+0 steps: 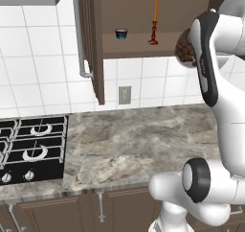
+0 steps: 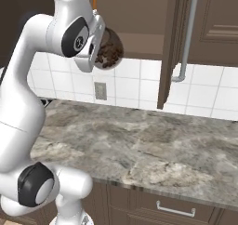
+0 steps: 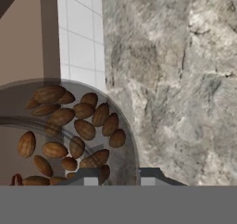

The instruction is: Pick the jar and candle from the dining table and place them in the open cabinet. Close the cabinet after placing the objects.

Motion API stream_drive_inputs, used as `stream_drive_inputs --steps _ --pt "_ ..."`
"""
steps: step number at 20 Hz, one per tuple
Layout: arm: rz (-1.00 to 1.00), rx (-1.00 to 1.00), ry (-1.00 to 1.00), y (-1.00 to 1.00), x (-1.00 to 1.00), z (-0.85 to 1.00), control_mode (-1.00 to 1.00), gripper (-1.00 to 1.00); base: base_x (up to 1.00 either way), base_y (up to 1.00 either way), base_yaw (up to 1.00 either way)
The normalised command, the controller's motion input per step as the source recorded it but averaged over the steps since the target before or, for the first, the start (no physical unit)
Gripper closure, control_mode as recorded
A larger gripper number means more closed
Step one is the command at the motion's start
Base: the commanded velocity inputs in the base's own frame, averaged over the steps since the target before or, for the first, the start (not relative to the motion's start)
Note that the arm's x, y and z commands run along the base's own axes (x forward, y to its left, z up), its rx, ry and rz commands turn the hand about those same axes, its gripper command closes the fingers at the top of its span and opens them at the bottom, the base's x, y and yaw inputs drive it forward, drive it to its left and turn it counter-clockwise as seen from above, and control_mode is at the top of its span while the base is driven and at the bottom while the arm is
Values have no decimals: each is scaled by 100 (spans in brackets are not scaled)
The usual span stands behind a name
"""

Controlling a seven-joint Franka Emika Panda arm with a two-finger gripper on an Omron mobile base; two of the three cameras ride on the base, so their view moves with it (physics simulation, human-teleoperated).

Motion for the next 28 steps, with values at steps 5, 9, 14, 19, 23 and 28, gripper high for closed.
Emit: stream_drive_inputs --steps 5,9,14,19,23,28 --pt "0 0 -5 -8 24 0 -100 100 0 0 0" --pt "0 1 -12 -3 17 0 -100 100 0 0 0" --pt "0 3 -2 -4 19 2 -100 100 0 0 0" --pt "0 6 0 -9 26 5 -100 100 0 0 0" --pt "0 3 1 -2 28 4 -100 100 0 0 0" --pt "0 0 0 0 30 5 -100 100 0 0 0"
